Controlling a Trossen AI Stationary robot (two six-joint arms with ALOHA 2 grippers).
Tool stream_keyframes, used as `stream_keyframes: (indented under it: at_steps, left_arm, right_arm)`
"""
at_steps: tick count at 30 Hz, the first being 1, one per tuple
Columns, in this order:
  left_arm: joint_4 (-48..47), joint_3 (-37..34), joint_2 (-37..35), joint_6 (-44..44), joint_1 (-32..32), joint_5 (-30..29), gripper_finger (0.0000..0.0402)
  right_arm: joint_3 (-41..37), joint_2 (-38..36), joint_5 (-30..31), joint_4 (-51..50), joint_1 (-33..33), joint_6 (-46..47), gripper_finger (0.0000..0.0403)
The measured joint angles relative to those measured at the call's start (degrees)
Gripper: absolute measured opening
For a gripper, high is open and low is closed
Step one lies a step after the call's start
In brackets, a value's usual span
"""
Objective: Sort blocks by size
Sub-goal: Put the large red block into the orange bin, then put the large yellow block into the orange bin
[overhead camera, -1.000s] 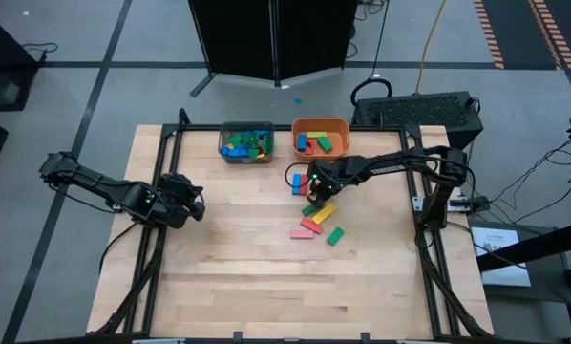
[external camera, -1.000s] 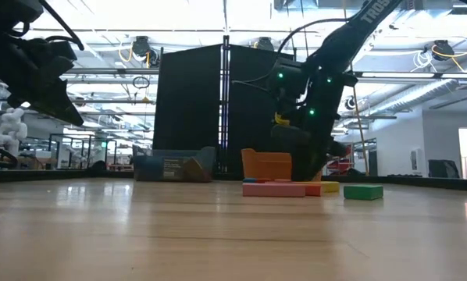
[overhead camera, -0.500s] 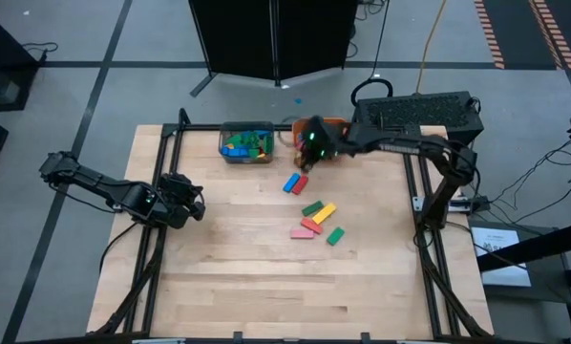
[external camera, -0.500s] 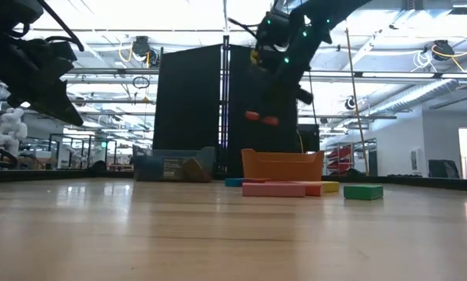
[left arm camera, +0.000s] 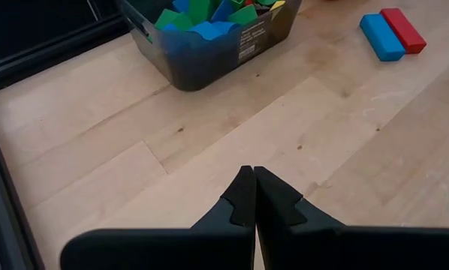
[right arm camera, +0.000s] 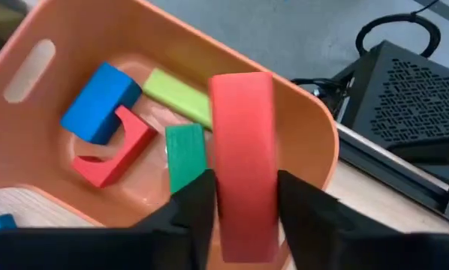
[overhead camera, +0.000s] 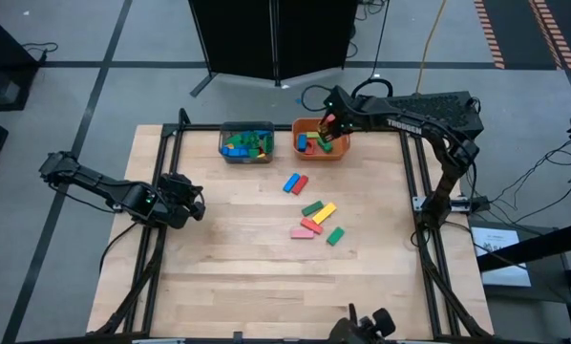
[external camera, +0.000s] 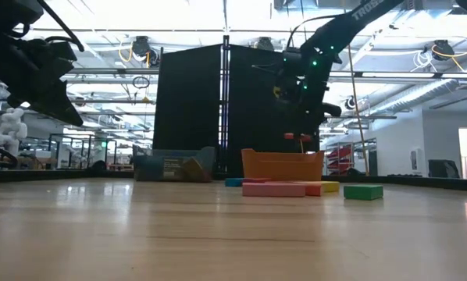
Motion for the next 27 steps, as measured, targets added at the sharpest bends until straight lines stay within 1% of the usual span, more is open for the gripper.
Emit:
stream_keyframes:
  at_steps: [4,6,8,10,12,15,16,17,18,19,21,23,25,27]
  left_arm:
    - [0.0,0.0,0.0,0.0,0.0,-0.6,0.0]
    - [0.0,0.0,0.0,0.0,0.0,-0.6,0.0]
    - [0.0,0.0,0.0,0.0,0.0,-0.8,0.0]
    - [0.0,0.0,0.0,0.0,0.0,-0.9,0.0]
    - [0.0,0.0,0.0,0.0,0.0,-1.0,0.0]
    - [0.0,0.0,0.0,0.0,0.0,-1.0,0.0]
    - [0.0,0.0,0.0,0.0,0.0,-1.0,0.0]
    - [0.0,0.0,0.0,-0.1,0.0,-1.0,0.0]
    - [0.0,0.0,0.0,-0.1,0.0,-1.0,0.0]
    - [0.0,0.0,0.0,-0.1,0.0,-1.0,0.0]
    - [0.0,0.0,0.0,-0.2,0.0,-1.0,0.0]
    - [0.0,0.0,0.0,-0.2,0.0,-1.0,0.0]
    - [0.0,0.0,0.0,-0.2,0.0,-1.0,0.0]
    - [0.0,0.0,0.0,-0.2,0.0,-1.0,0.0]
  right_arm:
    - [0.0,-0.1,0.0,1.4,0.0,-1.3,0.0186]
    - [0.0,-0.1,-0.1,0.9,0.0,-1.8,0.0204]
    - [0.0,-0.1,-2.5,0.6,0.0,-2.2,0.0216]
    - [0.0,-0.2,-8.4,0.7,0.6,-3.9,0.0222]
    - [0.0,-0.8,-15.7,0.8,2.4,-7.0,0.0223]
    - [0.0,-1.8,-28.1,0.3,7.6,-13.3,0.0221]
    - [0.0,-2.0,-31.5,-0.6,9.8,-16.1,0.022]
    - [0.0,-2.1,-33.2,-2.3,12.4,-19.0,0.0218]
    - [0.0,-2.1,-33.0,-4.4,15.1,-22.1,0.0217]
    - [0.0,-2.1,-31.1,-6.8,17.8,-25.1,0.0215]
    - [-1.9,-2.2,-24.9,-10.0,22.6,-29.6,0.0215]
    - [-5.3,-2.2,-20.3,-10.6,26.1,-31.6,0.0215]
    - [-8.8,-2.1,-18.7,-9.6,28.7,-31.8,0.0215]
    - [-12.3,-2.2,-18.6,-7.2,30.6,-30.8,0.0215]
